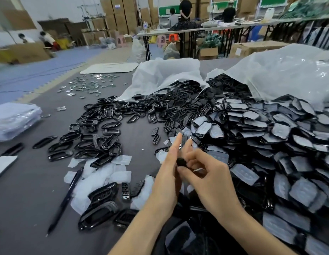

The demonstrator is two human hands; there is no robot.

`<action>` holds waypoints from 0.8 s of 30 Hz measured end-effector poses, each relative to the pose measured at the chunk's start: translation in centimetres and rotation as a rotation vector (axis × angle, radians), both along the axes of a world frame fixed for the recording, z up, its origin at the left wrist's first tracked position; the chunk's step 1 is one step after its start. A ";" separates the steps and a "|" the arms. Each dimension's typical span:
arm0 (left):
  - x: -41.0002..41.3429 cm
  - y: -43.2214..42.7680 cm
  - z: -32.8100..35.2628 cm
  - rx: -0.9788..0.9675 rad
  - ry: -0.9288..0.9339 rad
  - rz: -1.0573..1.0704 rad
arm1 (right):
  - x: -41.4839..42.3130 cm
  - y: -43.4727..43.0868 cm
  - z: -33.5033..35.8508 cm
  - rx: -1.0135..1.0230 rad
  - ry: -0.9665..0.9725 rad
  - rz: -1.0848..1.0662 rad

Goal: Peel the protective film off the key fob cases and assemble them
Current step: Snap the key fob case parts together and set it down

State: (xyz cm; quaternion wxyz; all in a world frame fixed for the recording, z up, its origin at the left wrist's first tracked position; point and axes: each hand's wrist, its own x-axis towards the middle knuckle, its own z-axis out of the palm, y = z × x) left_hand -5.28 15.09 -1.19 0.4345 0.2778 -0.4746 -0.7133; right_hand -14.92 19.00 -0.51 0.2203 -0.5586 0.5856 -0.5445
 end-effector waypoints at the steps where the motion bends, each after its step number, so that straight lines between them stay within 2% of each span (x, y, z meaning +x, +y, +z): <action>1: 0.5 -0.5 0.0 -0.132 -0.086 0.020 | 0.0 0.0 0.0 -0.001 -0.001 0.003; 2: 1.5 -1.5 0.1 -0.312 -0.227 0.090 | 0.0 0.0 0.0 0.012 0.005 0.011; 4: 4.2 -5.2 0.6 -0.623 -0.639 0.451 | -0.1 -0.2 -0.1 0.052 0.051 0.031; 5: 6.0 -7.3 0.8 -0.668 -0.876 0.586 | -0.3 -0.2 -0.1 0.069 0.090 0.040; 6: 7.7 -9.4 0.9 -0.635 -1.132 0.606 | -0.4 -0.4 -0.2 0.081 0.126 0.047; 8: 10.3 -11.9 0.6 -0.515 -1.614 0.406 | -0.6 -0.5 -0.4 0.098 0.164 0.033; 9: 10.9 -12.3 0.0 -0.525 -1.735 0.317 | -0.6 -0.5 -0.4 0.098 0.175 0.018; 11: 11.2 -12.2 -0.6 -0.609 -1.655 0.342 | -0.7 -0.5 -0.5 0.080 0.162 -0.023; 14: 10.6 -11.6 -0.2 -0.657 -1.350 0.594 | -0.8 -0.6 -0.7 0.062 0.059 -0.098; 16: 8.9 -10.3 0.6 -0.628 -1.118 0.646 | -1.1 -0.8 -0.6 0.051 -0.010 -0.121; 17: 7.5 -9.4 1.2 -0.544 -0.927 0.607 | -1.3 -0.9 -0.6 0.054 -0.038 -0.127; 19: 3.7 -7.1 1.9 -0.233 -0.485 0.451 | -1.5 -1.1 -0.5 0.072 -0.118 -0.138; 20: 1.9 -6.0 1.7 -0.152 -0.368 0.392 | -1.7 -1.2 -0.5 0.075 -0.162 -0.145; 24: -2.6 -2.0 0.0 -0.288 -0.280 0.342 | -2.9 -1.5 -0.6 0.076 -0.338 -0.169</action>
